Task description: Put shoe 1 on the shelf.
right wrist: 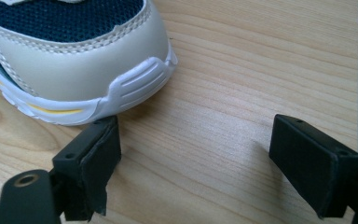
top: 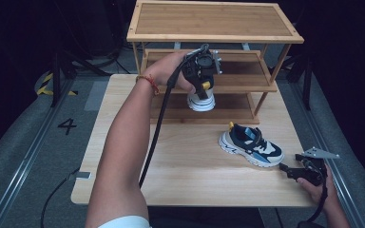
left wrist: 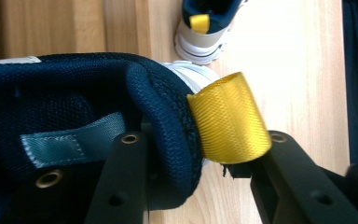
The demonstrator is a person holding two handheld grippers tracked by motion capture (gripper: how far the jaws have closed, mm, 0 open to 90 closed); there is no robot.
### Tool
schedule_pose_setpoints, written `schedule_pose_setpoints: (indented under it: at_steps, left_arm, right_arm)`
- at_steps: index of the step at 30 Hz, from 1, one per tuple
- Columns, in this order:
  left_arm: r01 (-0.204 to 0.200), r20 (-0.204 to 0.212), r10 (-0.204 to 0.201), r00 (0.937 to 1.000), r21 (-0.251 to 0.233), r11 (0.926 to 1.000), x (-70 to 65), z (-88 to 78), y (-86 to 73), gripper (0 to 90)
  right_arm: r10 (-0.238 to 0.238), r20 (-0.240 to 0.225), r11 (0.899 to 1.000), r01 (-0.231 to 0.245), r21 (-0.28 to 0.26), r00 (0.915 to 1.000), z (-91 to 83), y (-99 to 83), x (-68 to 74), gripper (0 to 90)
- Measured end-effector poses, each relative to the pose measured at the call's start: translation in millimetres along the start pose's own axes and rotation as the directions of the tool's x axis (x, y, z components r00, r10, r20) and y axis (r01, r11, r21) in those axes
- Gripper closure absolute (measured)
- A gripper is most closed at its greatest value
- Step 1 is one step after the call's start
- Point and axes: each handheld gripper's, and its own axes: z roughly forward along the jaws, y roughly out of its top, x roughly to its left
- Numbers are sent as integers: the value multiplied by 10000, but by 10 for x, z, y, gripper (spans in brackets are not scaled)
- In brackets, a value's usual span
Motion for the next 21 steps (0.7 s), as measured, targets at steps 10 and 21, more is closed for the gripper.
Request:
schedule_pose_setpoints:
  at_steps: [10, 21]
  left_arm:
    - [296, -343, -312, 9989, -483, 9984, 48, -64, -61, 592]
    - [208, -565, -220, 9982, -204, 9996, 11, -118, -71, 631]
  right_arm:
    - [-12, -10, 10000, 12, -5, 10000, -1, 0, 0, 175]
    - [-16, -8, 10000, 16, -6, 10000, -1, 0, 0, 175]
